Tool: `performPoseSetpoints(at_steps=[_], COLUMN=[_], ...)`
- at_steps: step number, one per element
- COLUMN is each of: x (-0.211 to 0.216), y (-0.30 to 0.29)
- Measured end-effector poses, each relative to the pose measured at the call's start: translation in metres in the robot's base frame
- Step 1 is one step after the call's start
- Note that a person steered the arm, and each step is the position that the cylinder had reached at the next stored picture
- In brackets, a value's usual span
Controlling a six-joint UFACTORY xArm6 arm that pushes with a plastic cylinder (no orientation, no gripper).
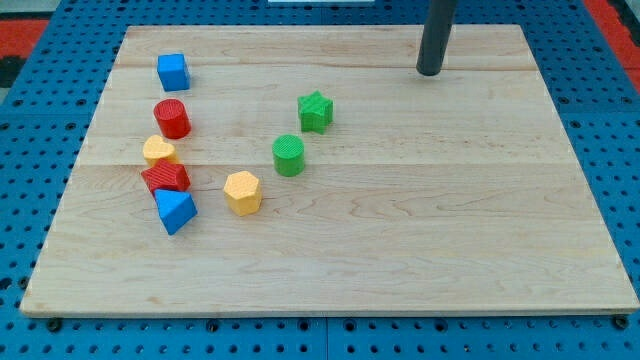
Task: Move your arm towards the left a bit
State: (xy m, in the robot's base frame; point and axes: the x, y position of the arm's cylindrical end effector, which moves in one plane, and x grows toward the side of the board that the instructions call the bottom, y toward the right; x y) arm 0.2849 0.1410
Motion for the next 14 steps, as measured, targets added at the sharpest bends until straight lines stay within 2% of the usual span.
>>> performPoseSetpoints(at_steps=[7,11,13,14], x=[-0.002,0.012,0.021,0.018], y=[-0.003,-0.006,-0.111,-0.113])
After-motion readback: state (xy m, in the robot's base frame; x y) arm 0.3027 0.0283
